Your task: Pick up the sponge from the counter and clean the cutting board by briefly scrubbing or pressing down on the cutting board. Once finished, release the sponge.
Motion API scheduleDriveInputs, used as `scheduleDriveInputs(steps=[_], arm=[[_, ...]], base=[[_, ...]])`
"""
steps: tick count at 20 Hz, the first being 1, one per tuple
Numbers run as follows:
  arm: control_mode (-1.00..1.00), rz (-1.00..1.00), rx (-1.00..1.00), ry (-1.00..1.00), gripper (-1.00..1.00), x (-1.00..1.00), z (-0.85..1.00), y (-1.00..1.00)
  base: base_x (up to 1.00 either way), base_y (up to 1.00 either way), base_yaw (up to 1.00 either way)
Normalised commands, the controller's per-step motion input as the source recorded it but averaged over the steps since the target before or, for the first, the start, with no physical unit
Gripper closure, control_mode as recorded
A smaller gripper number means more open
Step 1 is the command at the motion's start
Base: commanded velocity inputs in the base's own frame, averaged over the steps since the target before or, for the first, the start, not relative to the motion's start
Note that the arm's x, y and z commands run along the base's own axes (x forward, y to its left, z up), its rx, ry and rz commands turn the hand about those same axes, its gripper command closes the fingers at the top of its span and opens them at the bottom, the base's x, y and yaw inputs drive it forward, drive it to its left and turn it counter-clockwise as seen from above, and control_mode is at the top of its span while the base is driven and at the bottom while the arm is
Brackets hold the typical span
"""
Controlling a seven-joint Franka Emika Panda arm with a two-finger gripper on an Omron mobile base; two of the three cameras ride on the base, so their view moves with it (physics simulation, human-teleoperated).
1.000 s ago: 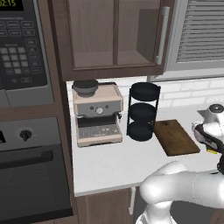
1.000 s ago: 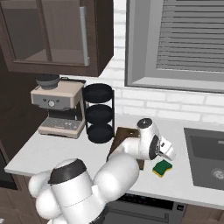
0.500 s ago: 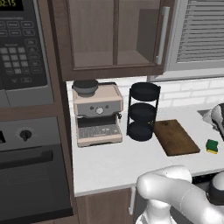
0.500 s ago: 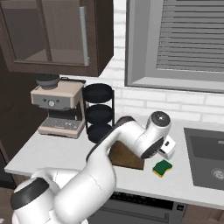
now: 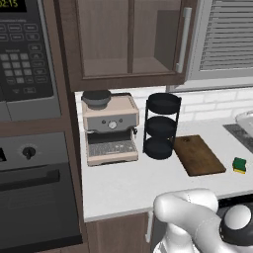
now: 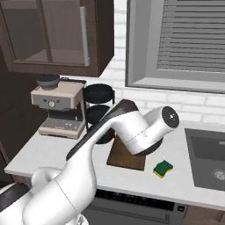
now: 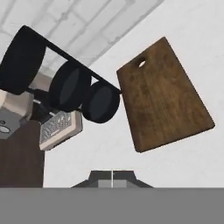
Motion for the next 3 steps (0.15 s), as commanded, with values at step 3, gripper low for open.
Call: scheduleDriveInputs(steps=[3], arm=[[-1.00, 0.18, 0.19, -0.46, 1.00, -0.58, 0.30, 1.00]], base=[[0.00, 0.00, 0.00]])
